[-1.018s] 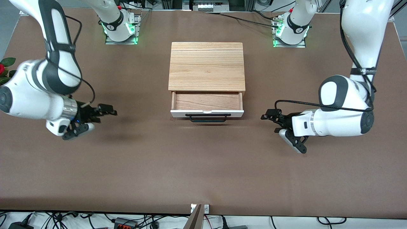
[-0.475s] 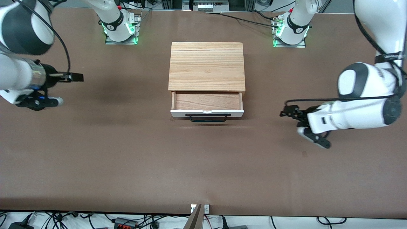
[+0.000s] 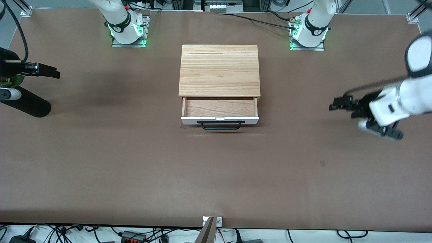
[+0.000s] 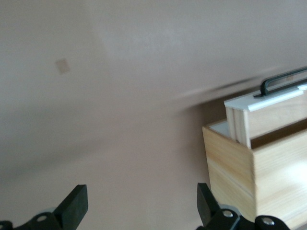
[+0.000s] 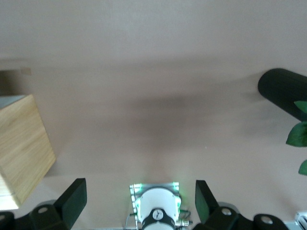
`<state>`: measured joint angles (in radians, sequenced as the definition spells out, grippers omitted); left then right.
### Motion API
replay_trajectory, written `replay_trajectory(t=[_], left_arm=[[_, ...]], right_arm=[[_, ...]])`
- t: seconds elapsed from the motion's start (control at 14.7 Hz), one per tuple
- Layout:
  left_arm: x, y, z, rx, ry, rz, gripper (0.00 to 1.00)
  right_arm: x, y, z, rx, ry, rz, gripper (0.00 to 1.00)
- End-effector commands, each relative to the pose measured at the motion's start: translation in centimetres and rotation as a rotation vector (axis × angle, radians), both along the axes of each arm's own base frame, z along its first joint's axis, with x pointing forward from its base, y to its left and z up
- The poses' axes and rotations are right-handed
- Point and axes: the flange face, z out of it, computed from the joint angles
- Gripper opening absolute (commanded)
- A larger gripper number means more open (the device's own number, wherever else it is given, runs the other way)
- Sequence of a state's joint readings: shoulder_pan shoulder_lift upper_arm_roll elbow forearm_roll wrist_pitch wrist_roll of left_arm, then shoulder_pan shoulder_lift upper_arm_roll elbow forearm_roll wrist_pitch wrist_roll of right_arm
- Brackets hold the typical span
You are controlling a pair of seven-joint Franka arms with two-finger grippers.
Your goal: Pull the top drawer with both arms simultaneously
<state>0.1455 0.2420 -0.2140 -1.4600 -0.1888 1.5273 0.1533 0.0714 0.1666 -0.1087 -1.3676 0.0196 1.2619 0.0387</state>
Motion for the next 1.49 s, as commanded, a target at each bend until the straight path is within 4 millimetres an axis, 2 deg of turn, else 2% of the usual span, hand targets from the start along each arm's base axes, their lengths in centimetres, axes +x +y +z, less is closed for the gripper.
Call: replay_trajectory(t=[0.0,0.14,0.27,0.41,0.61,0.68,0.75,0.81,0.95,1.02,1.22,1.43], left_arm=[[-3.2,-0.1,3.5,0.138,0.001,0.015,1.00],[-4.9,-2.6,3.6,0.178,0.011,0.037,1.00],[-6.6,-4.6,3.9,0.269,0.000,0.034,1.00],[-8.0,-4.5,3.2,0.301,-0.001,0.034,1.00],[-11.2,-4.8,2.4,0.324,-0.037,0.041,1.00],[-11.8,-5.0,2.1,0.311,-0.044,0.043,1.00],[-11.8,-4.8,1.9,0.275,-0.048,0.057,1.00],[-11.7,-4.3,1.8,0.271,-0.046,0.065,1.00],[-11.7,-3.5,1.4,0.258,-0.034,0.078,1.00],[-11.8,-3.7,1.5,0.249,-0.038,0.079,1.00],[-13.2,-3.8,1.1,0.250,-0.071,0.089,1.00],[-12.9,-3.7,1.3,0.238,-0.098,0.050,1.00]], right_arm=[[-3.6,0.7,-2.5,-0.015,-0.135,0.013,1.00],[-3.7,0.9,-3.7,-0.021,-0.266,0.010,1.00],[-4.1,0.4,-3.0,-0.015,-0.246,0.000,1.00],[-4.9,-1.9,-2.9,-0.004,-0.176,-0.041,1.00],[-2.9,-2.2,-0.5,-0.007,-0.145,-0.046,1.00],[-2.8,-2.1,0.0,-0.006,-0.162,-0.051,1.00],[-2.6,-2.1,0.0,-0.008,-0.180,-0.057,1.00],[-2.6,-2.0,-0.8,-0.007,-0.162,-0.054,1.00],[-2.5,-0.9,-0.9,-0.006,-0.165,-0.030,1.00],[-2.4,-0.3,-0.9,-0.008,-0.167,-0.025,1.00],[-1.6,-0.6,-1.1,-0.015,-0.188,-0.027,1.00],[-1.5,-0.3,-1.3,-0.014,-0.188,-0.021,1.00]])
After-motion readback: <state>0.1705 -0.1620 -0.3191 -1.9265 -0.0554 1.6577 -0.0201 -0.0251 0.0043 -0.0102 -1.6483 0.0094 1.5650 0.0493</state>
